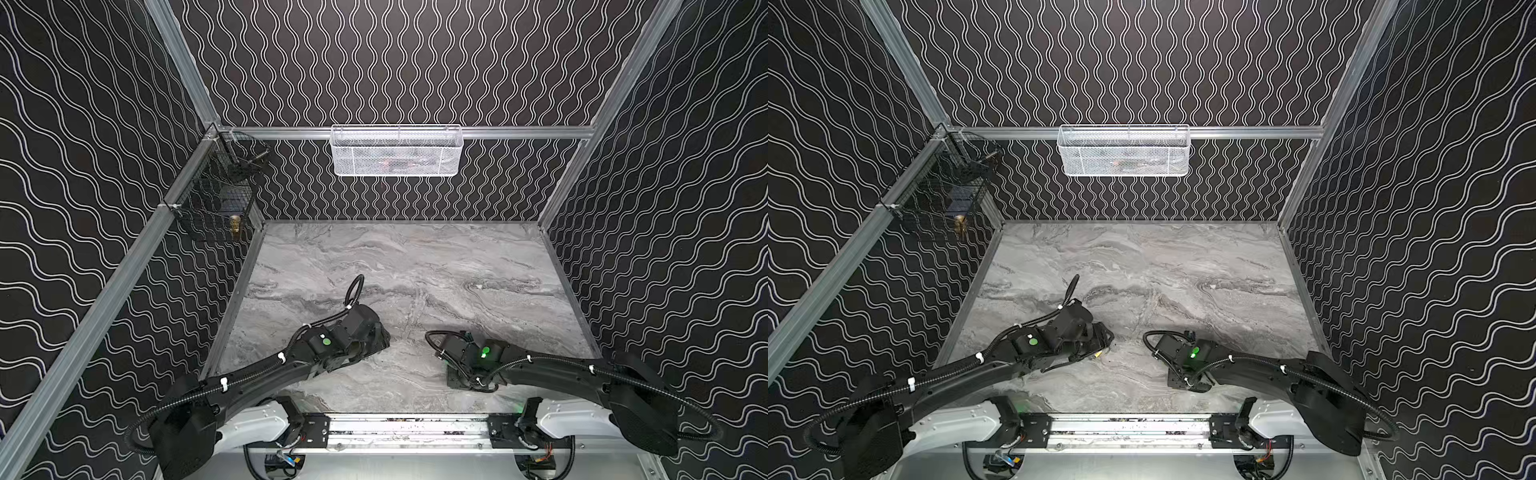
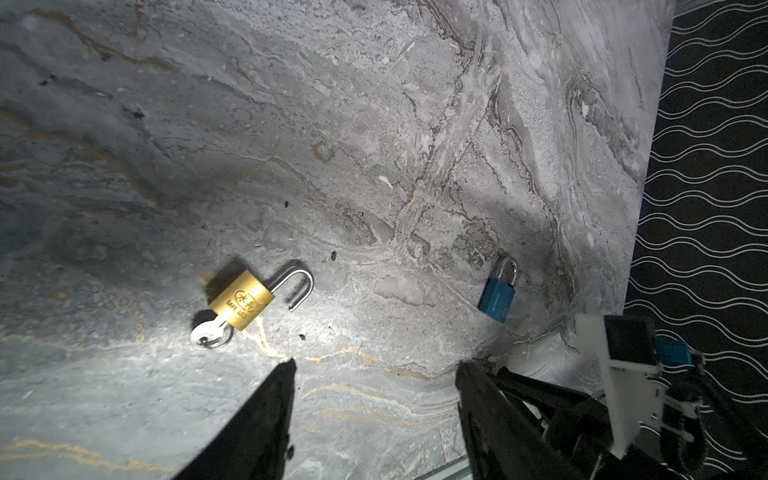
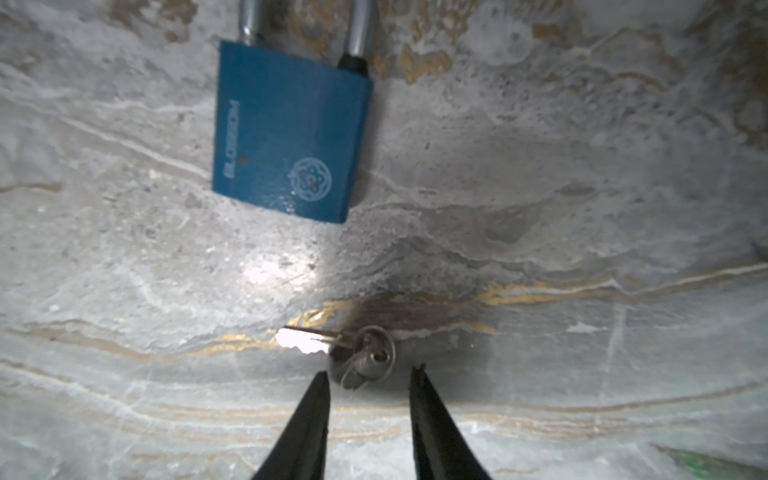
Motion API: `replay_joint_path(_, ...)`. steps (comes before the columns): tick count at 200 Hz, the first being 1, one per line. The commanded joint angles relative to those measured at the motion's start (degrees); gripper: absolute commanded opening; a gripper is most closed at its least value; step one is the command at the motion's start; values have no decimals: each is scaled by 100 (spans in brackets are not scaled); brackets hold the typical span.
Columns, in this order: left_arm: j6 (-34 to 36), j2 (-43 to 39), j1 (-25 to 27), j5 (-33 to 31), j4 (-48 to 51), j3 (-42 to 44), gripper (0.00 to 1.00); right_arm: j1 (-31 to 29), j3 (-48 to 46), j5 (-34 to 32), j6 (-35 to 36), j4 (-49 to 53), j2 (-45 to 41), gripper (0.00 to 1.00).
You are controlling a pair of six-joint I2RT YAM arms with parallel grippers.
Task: Unlock with the key
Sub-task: 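Close the right gripper on the key's ring and lift it off the table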
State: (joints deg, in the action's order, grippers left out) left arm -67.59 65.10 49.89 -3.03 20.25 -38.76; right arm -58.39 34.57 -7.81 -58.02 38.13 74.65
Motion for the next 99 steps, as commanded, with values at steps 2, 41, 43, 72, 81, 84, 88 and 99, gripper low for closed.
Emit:
replay_joint_path(2, -135, -13, 39, -133, -124, 20, 66, -4, 26, -45, 24, -54, 176, 36)
replay_joint_path(41, -179, 27, 56, -137, -183, 67, 66, 5, 44, -155, 114, -159, 271, 32)
replay_joint_path(43, -176, 35, 56, -135, -196, 68, 66, 4, 36, -149, 117, -175, 265, 32)
replay_joint_path(72, -145, 159, 65, -102, -223, -7, 66, 29, 41, -144, 205, -236, 265, 25)
replay_joint_path(81, -136, 199, 89, -99, -239, -38, 66, 42, 61, -148, 261, -231, 262, 23)
replay_joint_path(84, -140, 212, 97, -106, -245, -47, 66, 47, 66, -149, 284, -228, 265, 22)
replay_joint_path(88, -145, 230, 112, -106, -263, -45, 66, 60, 70, -152, 309, -219, 268, 22)
replay_joint_path(99, -167, 270, 142, -105, -314, -46, 66, 84, 102, -174, 388, -209, 293, 20)
